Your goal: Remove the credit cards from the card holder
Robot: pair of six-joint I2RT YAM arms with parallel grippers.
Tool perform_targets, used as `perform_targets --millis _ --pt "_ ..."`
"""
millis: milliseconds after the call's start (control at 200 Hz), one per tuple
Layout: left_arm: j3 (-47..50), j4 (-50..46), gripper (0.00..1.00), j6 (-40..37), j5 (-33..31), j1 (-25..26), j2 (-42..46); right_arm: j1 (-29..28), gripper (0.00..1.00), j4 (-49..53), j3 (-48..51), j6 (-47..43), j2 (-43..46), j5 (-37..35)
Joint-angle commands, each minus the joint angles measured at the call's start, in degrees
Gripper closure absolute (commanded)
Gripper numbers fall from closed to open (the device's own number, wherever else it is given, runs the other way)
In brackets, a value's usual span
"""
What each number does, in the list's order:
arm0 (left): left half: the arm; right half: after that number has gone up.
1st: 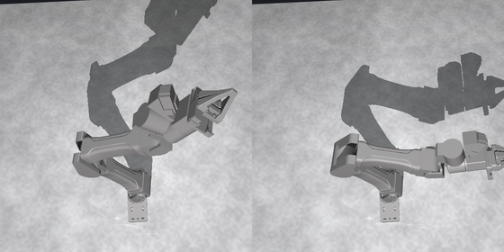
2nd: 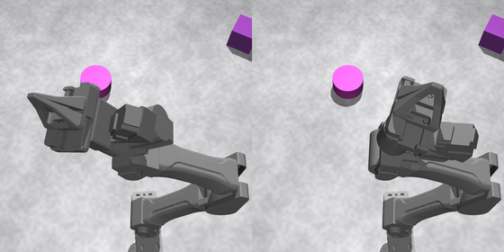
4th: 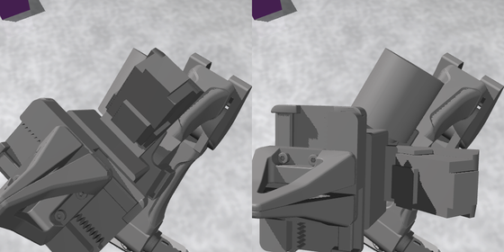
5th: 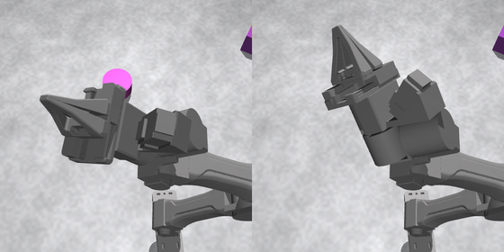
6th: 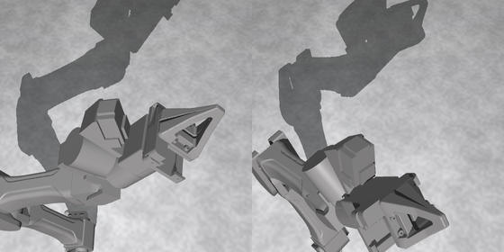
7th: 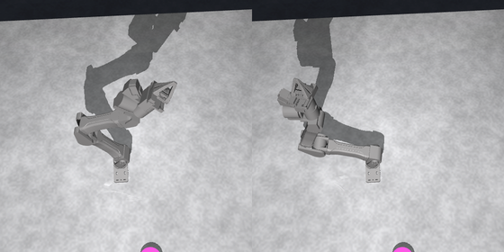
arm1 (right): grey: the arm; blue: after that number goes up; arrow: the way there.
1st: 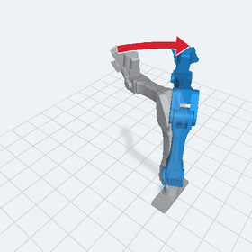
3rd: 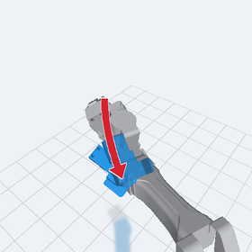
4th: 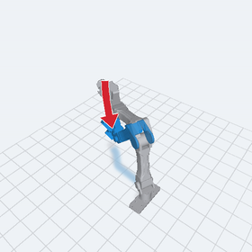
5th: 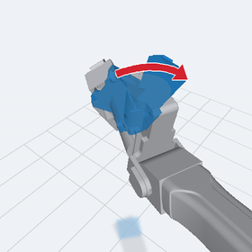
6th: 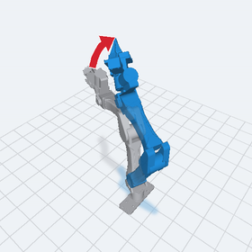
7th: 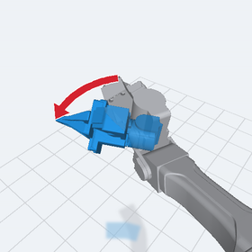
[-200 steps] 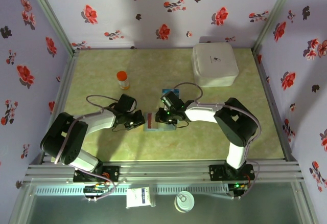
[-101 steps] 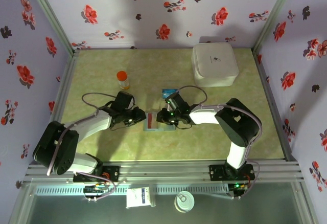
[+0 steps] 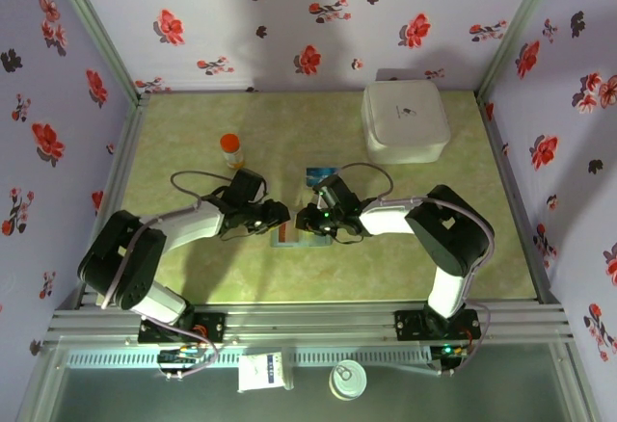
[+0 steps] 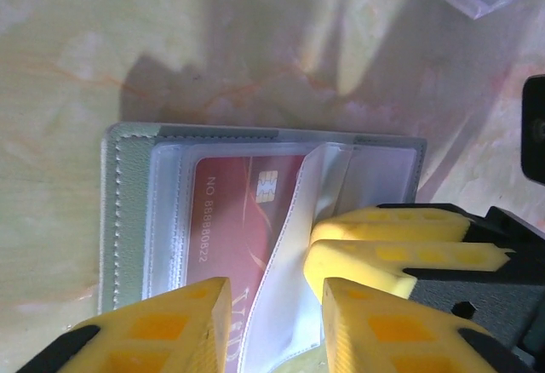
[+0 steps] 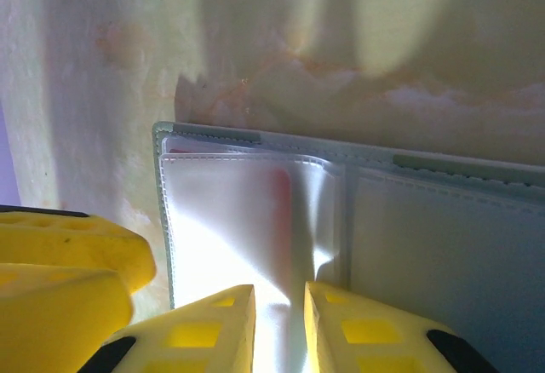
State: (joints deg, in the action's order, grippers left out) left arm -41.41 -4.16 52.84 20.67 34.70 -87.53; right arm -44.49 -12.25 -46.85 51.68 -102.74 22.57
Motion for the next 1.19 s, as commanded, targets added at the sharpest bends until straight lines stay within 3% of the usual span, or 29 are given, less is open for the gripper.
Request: perform_targets --millis 0,890,1190 --pt "-1.74 0.91 0.67 0.38 1.20 0.80 -1.31 0.28 0.77 1.27 1.66 0.69 -0.63 -0.71" --pt "-1.40 2.66 0.82 0.83 2.31 1.94 -3.29 0.22 0.77 1.05 1.43 1.23 -0.61 0.06" --pt "-1.21 2.52 0.85 1.47 2.35 2.12 -1.95 0.28 0.77 1.16 0.91 1.20 3.61 -0.30"
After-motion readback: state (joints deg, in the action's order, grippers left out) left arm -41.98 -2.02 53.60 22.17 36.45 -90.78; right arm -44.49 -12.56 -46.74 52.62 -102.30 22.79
